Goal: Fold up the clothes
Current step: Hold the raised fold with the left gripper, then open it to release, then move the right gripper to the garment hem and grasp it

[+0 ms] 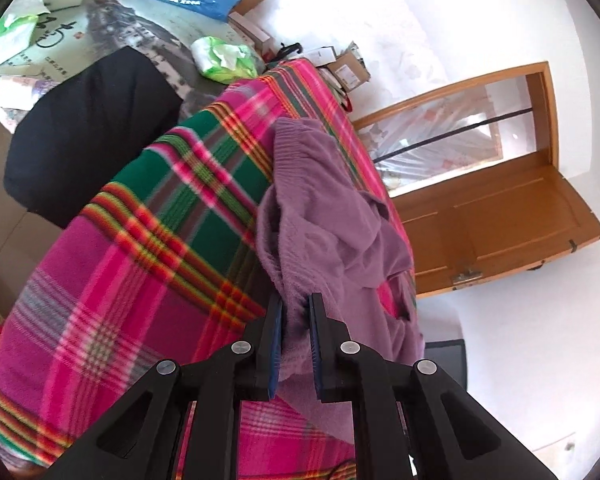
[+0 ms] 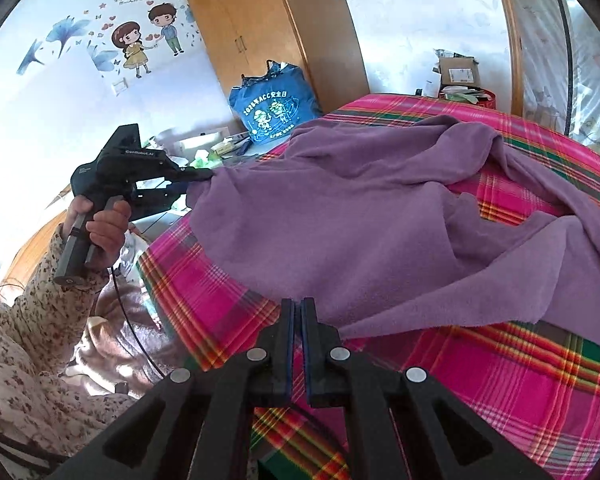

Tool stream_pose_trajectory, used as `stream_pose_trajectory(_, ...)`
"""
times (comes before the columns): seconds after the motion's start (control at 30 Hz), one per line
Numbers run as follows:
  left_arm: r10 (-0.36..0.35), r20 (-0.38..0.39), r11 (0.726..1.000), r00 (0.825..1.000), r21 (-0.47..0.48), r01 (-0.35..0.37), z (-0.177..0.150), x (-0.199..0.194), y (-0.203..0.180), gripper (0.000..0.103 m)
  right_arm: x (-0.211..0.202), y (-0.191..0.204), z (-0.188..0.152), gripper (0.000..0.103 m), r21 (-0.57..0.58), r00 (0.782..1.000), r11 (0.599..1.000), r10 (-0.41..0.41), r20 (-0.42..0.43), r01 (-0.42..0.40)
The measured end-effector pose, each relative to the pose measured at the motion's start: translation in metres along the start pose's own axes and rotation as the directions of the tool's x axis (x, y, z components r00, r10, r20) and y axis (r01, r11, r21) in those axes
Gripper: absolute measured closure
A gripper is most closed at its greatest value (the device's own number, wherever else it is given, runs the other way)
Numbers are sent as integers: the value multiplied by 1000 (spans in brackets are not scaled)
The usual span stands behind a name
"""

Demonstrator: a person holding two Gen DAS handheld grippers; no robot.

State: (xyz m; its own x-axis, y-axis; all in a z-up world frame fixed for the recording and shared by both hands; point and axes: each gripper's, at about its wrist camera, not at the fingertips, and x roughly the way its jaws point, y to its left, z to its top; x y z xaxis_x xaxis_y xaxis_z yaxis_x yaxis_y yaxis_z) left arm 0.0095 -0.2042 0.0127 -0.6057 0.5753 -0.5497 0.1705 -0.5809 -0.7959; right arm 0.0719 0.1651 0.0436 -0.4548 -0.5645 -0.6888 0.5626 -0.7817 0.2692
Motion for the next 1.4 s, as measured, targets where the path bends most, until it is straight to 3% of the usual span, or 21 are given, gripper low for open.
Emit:
stream_pose_trajectory(0.1, 22, 19, 1000, 1000, -14, -21, -2, -8, 10, 95, 3, 2, -5, 99, 3, 1000, 1000, 15, -14, -15)
stream_pose_trajectory(0.3, 49, 12, 998, 999, -41, -48, -9, -12, 26, 95, 16, 2, -17, 99, 7, 997, 1000, 27, -73, -27)
stream_pose_trajectory(0.6, 55, -35, 998, 998, 29, -54, -18, 14, -1, 95, 26, -5, -25, 97, 36, 993, 999, 11, -117, -6)
stream_pose_trajectory(0.67, 68, -42, 997, 997, 51, -66, -20, 20, -9, 89, 21, -9, -26, 95, 50, 994, 999, 13, -110, -7)
stream_pose_trajectory(0.83, 93, -42, 986, 995, 139, -86, -29, 27, -34, 88, -4, -34, -29, 91, 115, 998, 993, -10, -56, 17)
stream_pose_trajectory(0.93, 90, -37, 976, 995, 204, -80, -36, 30, -53, 77, -22, -56, -30, 89, 170, 998, 983, -68, -19, 70)
stream_pose_trajectory(1.1, 75, -114, 943, 991, 330, -33, -52, 60, -92, 76, -54, -100, -35, 87, 265, 969, 937, -244, 29, 228)
stream_pose_trajectory(1.17, 69, -167, 924, 983, 383, 0, -60, 80, -110, 68, -66, -120, -39, 86, 314, 948, 905, -316, 40, 288)
stream_pose_trajectory(1.27, 71, -246, 895, 967, 443, 47, -77, 110, -135, 61, -86, -154, -53, 86, 421, 912, 837, -407, 55, 348)
stream_pose_trajectory(1.4, 80, -348, 863, 934, 493, 109, -103, 149, -163, 61, -107, -191, -70, 79, 553, 876, 746, -478, 58, 370)
